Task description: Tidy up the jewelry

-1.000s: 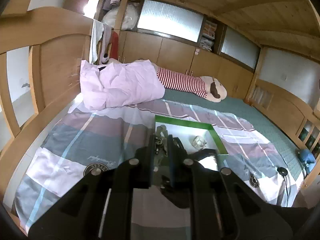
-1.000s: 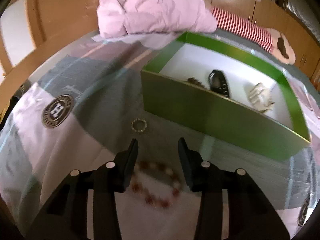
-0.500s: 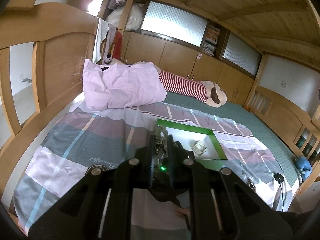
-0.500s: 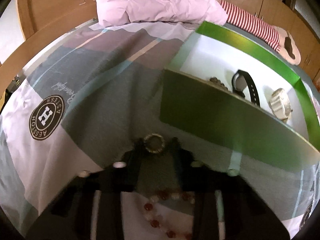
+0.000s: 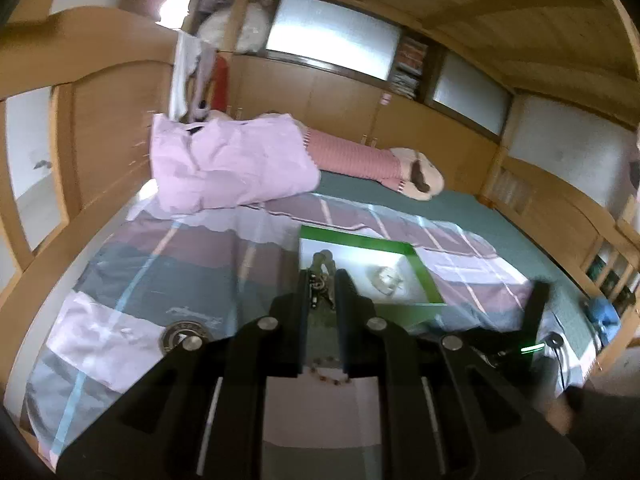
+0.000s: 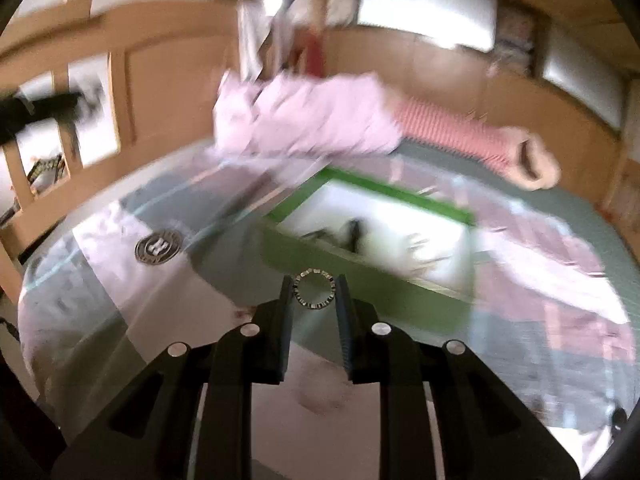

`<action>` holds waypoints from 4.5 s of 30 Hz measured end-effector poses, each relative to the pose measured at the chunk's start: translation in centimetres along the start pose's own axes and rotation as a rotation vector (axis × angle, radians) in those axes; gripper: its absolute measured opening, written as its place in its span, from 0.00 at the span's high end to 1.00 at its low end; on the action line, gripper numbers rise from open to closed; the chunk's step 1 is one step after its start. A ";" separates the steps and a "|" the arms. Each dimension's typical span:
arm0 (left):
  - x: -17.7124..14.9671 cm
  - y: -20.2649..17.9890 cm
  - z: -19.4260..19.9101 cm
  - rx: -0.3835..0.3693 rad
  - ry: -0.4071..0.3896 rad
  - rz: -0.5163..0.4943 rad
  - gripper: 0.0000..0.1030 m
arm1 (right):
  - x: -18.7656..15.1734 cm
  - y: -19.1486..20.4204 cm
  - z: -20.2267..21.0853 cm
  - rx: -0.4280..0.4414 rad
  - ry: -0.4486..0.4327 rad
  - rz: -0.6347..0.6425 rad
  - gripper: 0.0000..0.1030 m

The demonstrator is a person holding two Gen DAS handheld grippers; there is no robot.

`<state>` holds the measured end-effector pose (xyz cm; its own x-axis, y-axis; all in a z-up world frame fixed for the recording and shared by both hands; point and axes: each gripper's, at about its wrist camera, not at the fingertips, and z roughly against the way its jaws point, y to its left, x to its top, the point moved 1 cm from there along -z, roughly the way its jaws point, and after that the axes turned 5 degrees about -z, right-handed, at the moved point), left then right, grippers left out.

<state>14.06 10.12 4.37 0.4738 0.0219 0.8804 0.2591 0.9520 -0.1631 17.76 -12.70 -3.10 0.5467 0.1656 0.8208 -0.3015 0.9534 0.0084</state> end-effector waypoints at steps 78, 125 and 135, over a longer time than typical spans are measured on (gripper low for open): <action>-2.3 -8.7 -1.9 0.025 -0.025 -0.176 0.88 | -1.0 -6.5 13.3 -0.115 -0.368 -0.158 0.80; -3.1 -4.5 -2.1 0.178 0.038 -0.127 0.09 | -1.6 -6.7 8.2 -0.001 -0.123 -0.190 0.28; -2.4 -2.9 -3.1 0.219 0.054 -0.070 0.09 | -6.6 -2.3 -3.9 0.026 0.210 -0.091 0.44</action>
<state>14.77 6.33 1.30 0.5069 -0.0576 0.8601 0.1067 0.9943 0.0037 17.87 -15.01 -10.80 0.7224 0.1310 0.6789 -0.2622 0.9605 0.0937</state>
